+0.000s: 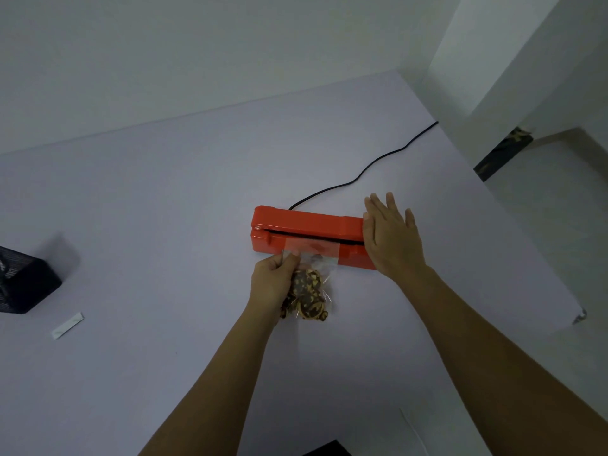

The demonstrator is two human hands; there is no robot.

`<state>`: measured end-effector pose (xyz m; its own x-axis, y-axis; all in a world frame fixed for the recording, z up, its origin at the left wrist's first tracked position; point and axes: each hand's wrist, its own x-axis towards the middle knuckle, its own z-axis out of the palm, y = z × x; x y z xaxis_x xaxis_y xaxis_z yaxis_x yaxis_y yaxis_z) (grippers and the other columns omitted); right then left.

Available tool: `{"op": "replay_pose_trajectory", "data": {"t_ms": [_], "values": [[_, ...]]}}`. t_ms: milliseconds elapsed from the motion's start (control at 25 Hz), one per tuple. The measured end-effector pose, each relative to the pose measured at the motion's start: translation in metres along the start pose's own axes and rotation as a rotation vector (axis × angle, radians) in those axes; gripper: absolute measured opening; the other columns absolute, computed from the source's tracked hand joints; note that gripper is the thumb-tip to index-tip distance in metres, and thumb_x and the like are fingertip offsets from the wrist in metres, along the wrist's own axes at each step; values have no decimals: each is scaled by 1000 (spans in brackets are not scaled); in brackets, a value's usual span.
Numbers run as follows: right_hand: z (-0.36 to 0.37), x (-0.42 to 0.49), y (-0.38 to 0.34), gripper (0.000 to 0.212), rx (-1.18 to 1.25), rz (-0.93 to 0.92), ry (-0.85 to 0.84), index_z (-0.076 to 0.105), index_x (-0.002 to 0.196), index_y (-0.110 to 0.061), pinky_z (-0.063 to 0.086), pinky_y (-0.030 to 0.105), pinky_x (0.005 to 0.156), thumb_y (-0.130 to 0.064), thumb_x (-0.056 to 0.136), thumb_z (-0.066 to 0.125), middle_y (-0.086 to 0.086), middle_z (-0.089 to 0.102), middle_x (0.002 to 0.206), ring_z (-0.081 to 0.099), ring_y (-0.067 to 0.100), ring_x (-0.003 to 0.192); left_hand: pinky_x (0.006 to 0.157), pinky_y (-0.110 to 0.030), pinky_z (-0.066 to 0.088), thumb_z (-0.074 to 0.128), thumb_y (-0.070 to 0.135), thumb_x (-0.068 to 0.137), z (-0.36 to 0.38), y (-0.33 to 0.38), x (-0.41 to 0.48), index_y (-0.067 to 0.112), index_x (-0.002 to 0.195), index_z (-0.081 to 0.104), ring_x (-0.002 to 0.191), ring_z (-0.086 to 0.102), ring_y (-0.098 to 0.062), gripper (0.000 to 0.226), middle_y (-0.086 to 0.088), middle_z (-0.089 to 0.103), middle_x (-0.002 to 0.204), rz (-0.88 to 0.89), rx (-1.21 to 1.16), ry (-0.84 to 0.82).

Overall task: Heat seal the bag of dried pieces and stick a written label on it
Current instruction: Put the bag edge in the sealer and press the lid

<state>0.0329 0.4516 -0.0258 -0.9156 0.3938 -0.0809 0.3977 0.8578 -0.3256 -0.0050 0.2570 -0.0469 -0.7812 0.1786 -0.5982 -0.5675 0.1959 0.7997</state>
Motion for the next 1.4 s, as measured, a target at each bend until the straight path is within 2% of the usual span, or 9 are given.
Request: {"op": "replay_pose_trajectory", "data": {"t_ms": [160,400,760,920,1080,1240,1400], "values": [[6,3,3,46,23,8,17,25,142,-14,5,47,116,-28,99,18,2,25,153,7,19,144,69,-30,56,56,28,90,1,3,-4,6,82,70,79,69,-21,27,-8,73,80,14,-15,-13],[12,2,8,55,62,5,59,28,141,-16,6,50,116,-34,93,10,-1,28,152,8,18,144,49,-18,52,56,26,90,2,2,-5,7,78,70,61,68,-10,26,-4,72,71,3,-44,-24],[13,1,9,55,75,14,73,27,142,-16,3,47,115,-32,92,9,-2,27,152,6,17,144,51,-20,54,56,27,91,5,0,-5,2,82,70,61,68,-13,30,-9,72,75,-8,-45,-21],[14,1,10,55,74,10,82,27,141,-16,4,47,115,-32,92,9,-1,28,152,6,18,144,57,-23,55,56,28,90,5,-1,-5,2,83,70,68,68,-18,31,-10,72,77,-2,-40,-17],[13,1,10,55,97,8,91,27,141,-15,3,47,115,-32,92,10,0,28,152,6,18,144,53,-19,54,56,28,90,7,0,-5,2,83,70,64,68,-14,31,-6,72,73,8,-29,-12],[12,0,11,55,102,3,88,26,142,-15,4,48,115,-33,92,10,1,26,152,6,18,144,58,-23,54,56,28,90,7,-1,-5,1,84,70,68,68,-17,31,-8,73,76,7,-31,-12],[7,1,11,49,68,-7,33,21,143,-15,1,47,115,-33,98,14,0,21,154,1,18,144,53,-20,54,56,27,90,8,0,-4,1,84,70,62,68,-13,30,-7,72,74,9,-40,-13]]}}
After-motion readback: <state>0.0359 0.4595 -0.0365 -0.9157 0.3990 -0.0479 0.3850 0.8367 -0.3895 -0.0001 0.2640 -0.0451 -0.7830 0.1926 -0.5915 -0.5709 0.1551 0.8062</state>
